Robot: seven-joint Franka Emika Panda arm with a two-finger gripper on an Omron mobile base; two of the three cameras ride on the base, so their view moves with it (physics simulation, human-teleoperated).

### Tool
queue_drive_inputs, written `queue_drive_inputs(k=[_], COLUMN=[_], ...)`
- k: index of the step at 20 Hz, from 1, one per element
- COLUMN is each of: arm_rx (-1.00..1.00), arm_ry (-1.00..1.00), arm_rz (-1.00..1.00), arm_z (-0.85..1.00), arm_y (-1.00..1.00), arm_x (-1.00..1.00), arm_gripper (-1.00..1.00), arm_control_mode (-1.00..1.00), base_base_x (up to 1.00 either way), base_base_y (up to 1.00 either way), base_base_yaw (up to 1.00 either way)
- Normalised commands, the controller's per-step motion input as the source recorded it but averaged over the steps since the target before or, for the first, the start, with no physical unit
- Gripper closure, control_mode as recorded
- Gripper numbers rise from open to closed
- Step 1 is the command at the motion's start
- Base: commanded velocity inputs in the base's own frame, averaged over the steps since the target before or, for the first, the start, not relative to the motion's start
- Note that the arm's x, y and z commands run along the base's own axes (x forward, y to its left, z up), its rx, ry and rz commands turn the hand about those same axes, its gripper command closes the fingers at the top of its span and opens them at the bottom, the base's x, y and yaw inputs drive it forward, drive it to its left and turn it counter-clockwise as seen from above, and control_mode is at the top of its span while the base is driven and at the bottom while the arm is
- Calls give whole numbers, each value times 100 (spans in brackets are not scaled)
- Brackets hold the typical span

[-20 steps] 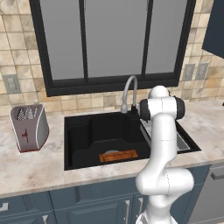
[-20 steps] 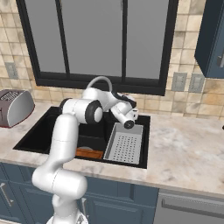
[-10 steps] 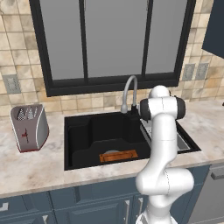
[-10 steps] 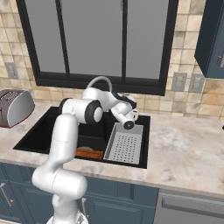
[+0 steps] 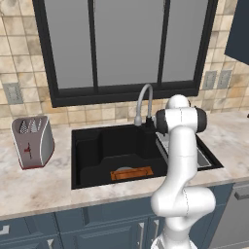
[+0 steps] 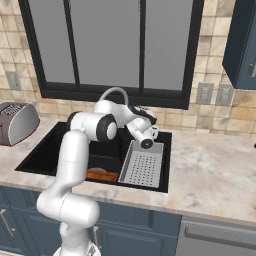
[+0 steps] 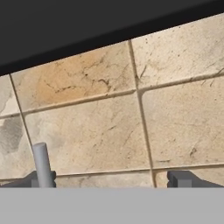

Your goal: Turn on the sink faucet with hot water and rinse the cutting board for ten seconds, then turn off the faucet. Push the cutting board to reach the water if necessary.

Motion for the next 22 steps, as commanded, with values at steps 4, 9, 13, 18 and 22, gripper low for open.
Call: queue_drive_inputs(k=[4,9,13,18,22], arm_rx=[6,6,6,7,8], arm_ry=[0,0,0,0,0], arm_rz=[0,0,0,0,0], arm_z=[0,0,0,0,0], arm_y=[-95,-100,-100,-100,-100], arm_x=[-37,-38,-39,-42,-43], arm_gripper=[-100,-100,-100,-100,-100], arm_control_mode=[-100,-100,-100,-100,-100], base_base_x=[0,0,0,0,0], base_base_y=[0,0,0,0,0], base_base_yaw=[0,0,0,0,0])
